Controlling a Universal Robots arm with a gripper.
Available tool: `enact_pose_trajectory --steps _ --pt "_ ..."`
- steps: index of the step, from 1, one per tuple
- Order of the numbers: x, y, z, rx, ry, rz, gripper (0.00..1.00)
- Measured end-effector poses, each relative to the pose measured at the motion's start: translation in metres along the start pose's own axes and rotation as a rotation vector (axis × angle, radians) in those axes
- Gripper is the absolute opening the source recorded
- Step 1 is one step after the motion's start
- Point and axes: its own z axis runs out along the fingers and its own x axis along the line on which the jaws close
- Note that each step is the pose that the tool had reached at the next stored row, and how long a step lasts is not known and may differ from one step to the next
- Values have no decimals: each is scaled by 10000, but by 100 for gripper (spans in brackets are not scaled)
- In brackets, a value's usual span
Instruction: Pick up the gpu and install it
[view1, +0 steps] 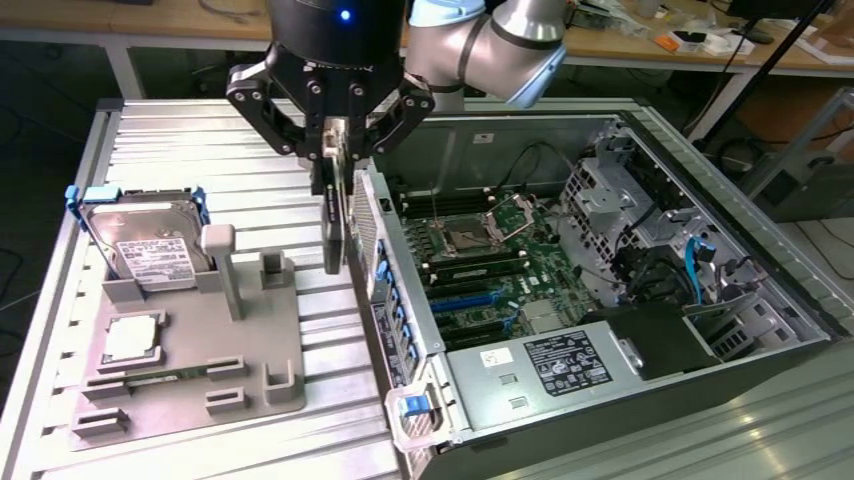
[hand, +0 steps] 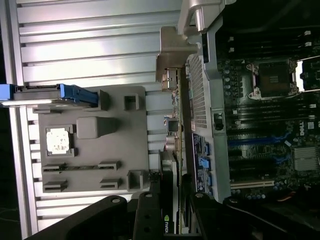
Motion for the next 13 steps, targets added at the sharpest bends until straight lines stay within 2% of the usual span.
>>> enact_pose_trajectory --steps 6,13 --pt "-242 20 1 0 0 0 27" --pt "-343 28 1 0 0 0 27"
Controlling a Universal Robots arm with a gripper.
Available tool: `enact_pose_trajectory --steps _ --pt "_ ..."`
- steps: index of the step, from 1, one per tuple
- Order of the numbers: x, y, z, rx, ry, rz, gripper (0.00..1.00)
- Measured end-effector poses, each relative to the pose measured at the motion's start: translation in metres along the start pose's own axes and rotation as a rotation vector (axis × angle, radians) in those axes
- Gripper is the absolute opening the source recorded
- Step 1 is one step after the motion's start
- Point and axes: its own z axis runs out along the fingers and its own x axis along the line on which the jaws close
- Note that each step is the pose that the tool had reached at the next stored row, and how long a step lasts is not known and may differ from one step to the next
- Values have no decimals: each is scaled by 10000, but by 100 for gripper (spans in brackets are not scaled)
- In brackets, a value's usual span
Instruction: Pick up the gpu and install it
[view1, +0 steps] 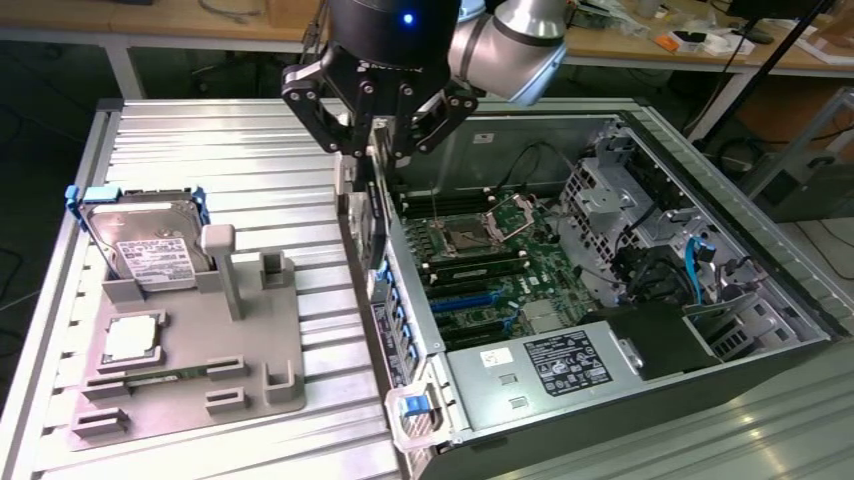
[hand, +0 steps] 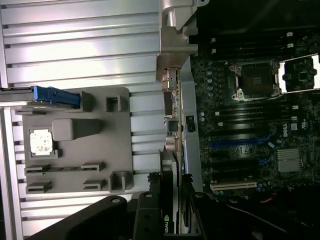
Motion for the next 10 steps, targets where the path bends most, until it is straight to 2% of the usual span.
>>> enact_pose_trajectory --steps 10 --pt "-154 13 1 0 0 0 27"
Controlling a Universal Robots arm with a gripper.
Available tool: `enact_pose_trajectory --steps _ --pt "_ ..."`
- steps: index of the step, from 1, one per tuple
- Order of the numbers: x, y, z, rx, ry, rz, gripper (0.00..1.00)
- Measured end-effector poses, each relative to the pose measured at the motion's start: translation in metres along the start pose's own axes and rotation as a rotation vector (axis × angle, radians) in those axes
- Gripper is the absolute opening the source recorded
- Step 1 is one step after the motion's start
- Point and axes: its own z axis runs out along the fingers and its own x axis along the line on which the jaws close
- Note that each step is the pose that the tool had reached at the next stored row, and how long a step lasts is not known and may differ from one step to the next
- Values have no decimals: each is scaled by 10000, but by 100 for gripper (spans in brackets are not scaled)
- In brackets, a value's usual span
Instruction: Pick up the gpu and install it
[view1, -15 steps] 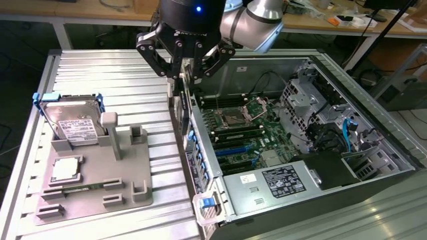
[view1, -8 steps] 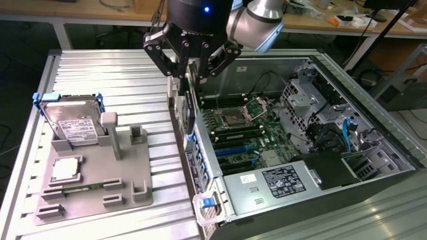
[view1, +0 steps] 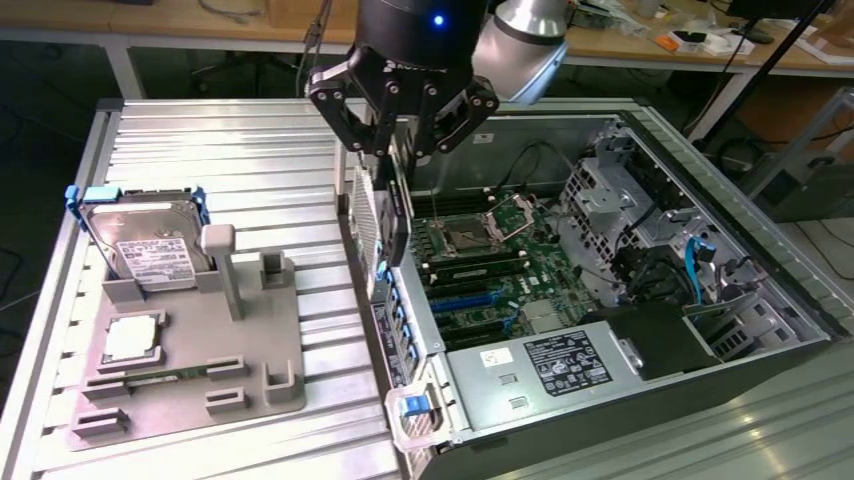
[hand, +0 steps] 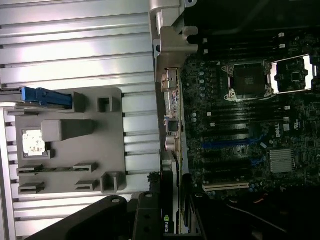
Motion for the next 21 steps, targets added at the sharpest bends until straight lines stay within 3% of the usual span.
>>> enact_pose_trajectory --steps 21 --pt "-397 32 1 0 8 0 27"
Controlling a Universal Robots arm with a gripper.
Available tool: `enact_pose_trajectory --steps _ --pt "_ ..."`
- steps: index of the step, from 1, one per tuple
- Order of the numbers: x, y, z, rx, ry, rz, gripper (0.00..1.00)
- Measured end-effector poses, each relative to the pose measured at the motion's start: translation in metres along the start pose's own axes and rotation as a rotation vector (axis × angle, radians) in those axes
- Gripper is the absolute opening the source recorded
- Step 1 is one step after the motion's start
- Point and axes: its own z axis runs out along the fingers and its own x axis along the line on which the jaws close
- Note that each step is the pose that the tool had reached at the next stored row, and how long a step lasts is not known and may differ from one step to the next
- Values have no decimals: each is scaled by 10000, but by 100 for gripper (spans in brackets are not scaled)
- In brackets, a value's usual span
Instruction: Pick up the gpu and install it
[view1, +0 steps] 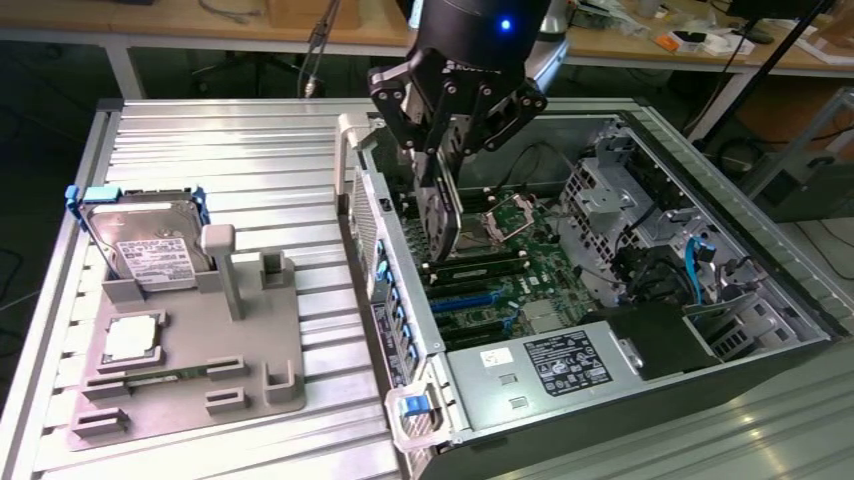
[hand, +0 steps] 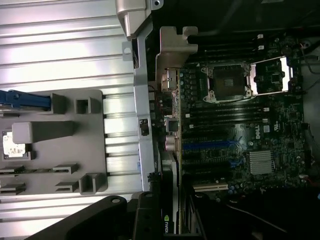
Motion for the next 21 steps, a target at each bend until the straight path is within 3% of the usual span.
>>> enact_pose_trajectory --steps 21 --pt "-336 27 1 -1 -1 0 27"
